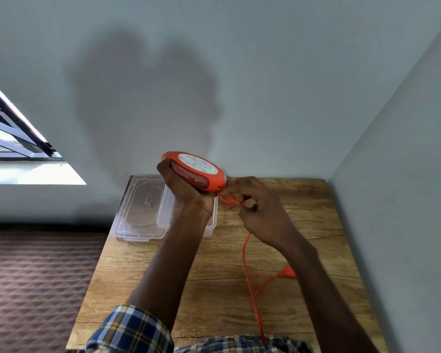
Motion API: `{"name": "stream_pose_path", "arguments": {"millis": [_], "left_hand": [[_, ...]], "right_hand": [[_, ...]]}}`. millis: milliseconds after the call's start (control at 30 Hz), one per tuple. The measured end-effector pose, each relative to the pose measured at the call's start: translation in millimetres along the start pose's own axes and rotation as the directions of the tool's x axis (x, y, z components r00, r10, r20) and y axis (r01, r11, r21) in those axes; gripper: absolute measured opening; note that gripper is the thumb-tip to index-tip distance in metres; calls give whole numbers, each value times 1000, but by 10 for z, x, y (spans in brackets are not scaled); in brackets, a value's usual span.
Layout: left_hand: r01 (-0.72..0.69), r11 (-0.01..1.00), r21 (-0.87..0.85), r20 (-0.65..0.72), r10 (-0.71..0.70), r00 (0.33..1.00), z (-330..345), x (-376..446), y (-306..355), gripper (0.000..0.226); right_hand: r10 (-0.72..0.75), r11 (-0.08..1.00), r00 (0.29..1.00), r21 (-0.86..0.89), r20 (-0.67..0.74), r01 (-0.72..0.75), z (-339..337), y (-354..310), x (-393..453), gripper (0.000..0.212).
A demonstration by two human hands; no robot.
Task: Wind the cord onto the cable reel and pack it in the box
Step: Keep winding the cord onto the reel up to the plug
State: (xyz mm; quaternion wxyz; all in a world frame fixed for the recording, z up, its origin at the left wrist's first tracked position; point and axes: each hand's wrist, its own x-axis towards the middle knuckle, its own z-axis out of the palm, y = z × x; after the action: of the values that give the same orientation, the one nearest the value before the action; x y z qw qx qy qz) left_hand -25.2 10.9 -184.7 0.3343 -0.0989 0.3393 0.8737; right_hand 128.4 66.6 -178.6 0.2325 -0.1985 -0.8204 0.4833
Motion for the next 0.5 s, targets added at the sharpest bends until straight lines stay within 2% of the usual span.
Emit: {"name": "stream_pose_path", "arguments": {"millis": [67, 133, 233, 267, 333, 400, 467, 500], "left_hand": [[1, 1000, -4, -3, -1, 1000, -4, 7, -6, 72], [18, 1000, -7, -2, -18, 1000, -13, 3, -9, 72], [27, 1000, 1, 5, -27, 1000, 8, -28, -21, 69], [26, 1000, -5, 7, -26, 1000, 26, -41, -29, 69], [14, 999, -28, 0, -14, 1000, 57, -58, -34, 68], [1, 999, -41, -21, -2, 1000, 77, -65, -37, 71], [-3, 999, -41, -20, 2, 1000, 85, -82, -35, 70], [0, 999, -40, -6, -1, 1000, 89, -94, -29, 68]], "right_hand": [[30, 999, 997, -20, -66, -31, 101, -18, -4, 30], [109, 994, 980, 40, -165, -104, 174, -1, 3, 10], [229, 969, 939, 147, -255, -196, 272, -23, 17, 9], [269, 955, 916, 207, -299, -213, 303, -42, 20, 5], [416, 886, 841, 364, -346, -288, 355, -71, 43, 15], [615, 755, 745, 467, -259, -461, 323, -76, 78, 15], [737, 608, 673, 495, -60, -621, 255, -39, 88, 16], [752, 535, 657, 530, 56, -658, 222, -20, 81, 21]]}}
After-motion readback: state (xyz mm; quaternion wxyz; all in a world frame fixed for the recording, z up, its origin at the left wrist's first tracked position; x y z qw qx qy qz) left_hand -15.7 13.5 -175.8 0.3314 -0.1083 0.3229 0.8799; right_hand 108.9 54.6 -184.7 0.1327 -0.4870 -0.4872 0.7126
